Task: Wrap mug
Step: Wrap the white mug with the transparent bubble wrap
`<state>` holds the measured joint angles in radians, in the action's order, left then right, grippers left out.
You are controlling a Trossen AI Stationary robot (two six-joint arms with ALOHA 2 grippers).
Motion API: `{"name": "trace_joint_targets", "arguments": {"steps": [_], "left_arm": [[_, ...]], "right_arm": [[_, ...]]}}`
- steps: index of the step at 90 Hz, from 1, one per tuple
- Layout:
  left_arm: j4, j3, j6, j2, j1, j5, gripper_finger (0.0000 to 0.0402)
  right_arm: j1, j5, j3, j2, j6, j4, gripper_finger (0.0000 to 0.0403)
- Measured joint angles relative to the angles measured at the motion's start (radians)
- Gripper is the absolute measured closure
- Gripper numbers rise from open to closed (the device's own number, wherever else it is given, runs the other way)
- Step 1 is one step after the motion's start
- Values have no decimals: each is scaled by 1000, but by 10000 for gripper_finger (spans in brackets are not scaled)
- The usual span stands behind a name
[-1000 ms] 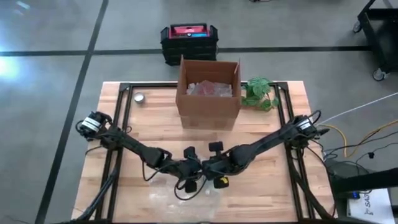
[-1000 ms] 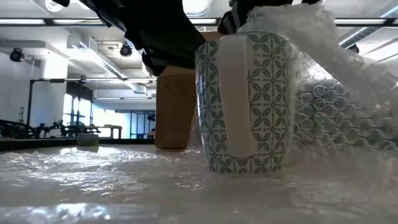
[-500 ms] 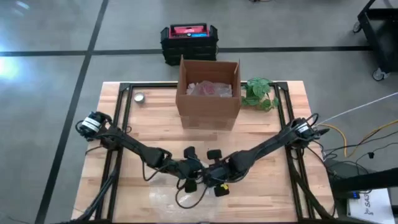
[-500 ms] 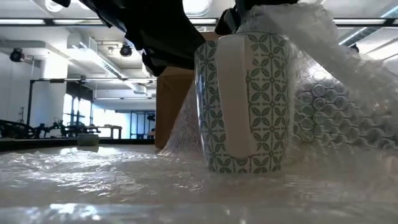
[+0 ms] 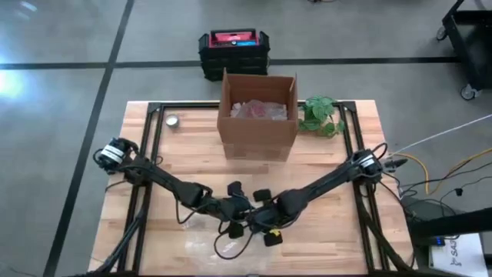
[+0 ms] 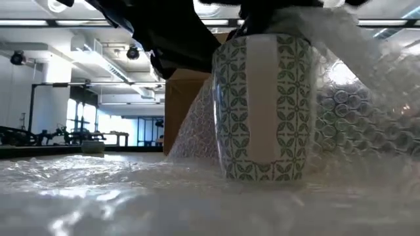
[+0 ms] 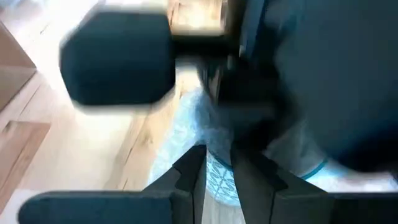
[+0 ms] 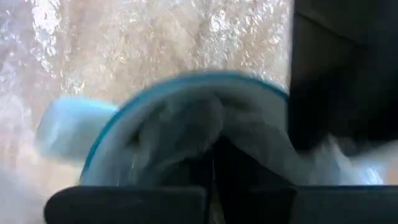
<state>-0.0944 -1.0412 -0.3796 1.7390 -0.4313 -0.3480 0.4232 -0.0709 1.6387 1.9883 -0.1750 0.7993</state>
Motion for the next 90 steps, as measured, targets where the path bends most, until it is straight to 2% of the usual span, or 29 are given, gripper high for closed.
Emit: {"name": "trace_joint_targets", "arguments": {"steps": [18, 26, 36, 68, 79, 90], "left_arm": [[0, 0, 0, 0, 0, 0, 342], [0, 0, 0, 0, 0, 0, 342], [4, 1, -1, 0, 0, -1, 342], [4, -1, 0, -3, 0, 0, 342], [102, -36, -6, -34, -9, 3, 342], [336, -113, -85, -90, -42, 4, 342]], "right_arm": [[-3, -10, 8, -84, -8, -5, 403], [-6, -62, 0, -84, -8, -5, 403], [-12, -92, -24, -53, -9, -5, 403], [-8, -77, -36, 59, -11, -33, 403], [-9, -68, -37, 58, -30, -33, 403], [-9, -64, -38, 56, -36, -34, 403]]}}
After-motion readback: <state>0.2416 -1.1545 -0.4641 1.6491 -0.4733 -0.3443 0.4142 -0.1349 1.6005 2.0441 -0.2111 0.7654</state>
